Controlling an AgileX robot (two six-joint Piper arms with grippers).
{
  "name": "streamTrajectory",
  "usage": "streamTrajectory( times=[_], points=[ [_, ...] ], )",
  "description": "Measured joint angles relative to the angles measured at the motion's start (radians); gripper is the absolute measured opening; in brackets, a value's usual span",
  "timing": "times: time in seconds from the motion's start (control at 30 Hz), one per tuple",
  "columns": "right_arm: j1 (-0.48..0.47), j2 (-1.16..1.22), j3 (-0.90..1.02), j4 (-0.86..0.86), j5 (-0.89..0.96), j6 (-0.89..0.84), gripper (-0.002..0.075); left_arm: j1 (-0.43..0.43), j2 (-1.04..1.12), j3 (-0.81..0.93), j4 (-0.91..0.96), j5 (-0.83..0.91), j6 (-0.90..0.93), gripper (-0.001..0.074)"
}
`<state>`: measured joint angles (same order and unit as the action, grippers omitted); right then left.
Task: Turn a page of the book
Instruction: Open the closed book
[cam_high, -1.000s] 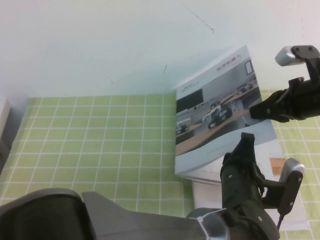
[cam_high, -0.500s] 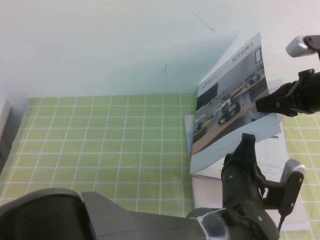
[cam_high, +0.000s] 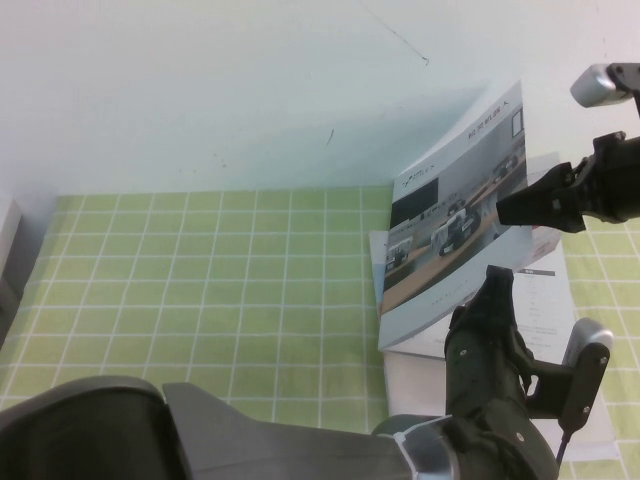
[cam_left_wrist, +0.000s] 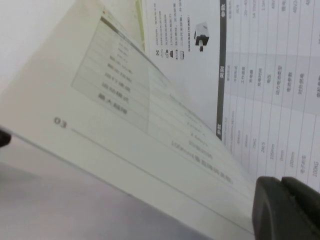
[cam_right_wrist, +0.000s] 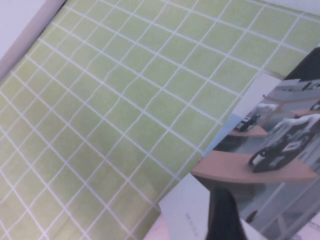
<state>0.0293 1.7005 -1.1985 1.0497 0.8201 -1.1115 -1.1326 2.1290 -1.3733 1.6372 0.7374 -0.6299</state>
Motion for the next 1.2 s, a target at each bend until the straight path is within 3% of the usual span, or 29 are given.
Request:
streamTrajectory(
  times=[0.27,0.6,0.87,1.2],
  points=[
    [-0.051,-0.055,-0.019,-0.035,0.03,0.032,0.037,0.006,0.0,0.0,0.005,-0.013,-0.004,-0.0004],
    [-0.221,-0.123,-0.026,-0.091,0.038,0.091,0.0146,0.03,0.0,0.0,0.009,-0.02,-0.004,-0.0004],
    [-0.227,-0.037,0.033,-0.11,-0.013,0.123,0.0019,0.03,0.0,0.0,0.011,-0.022,-0.011,-0.0004],
    [-0.175,0.172,0.033,0.048,-0.028,0.001,-0.0002,0.03,0.0,0.0,0.027,-0.01,-0.011,-0.0004]
  ],
)
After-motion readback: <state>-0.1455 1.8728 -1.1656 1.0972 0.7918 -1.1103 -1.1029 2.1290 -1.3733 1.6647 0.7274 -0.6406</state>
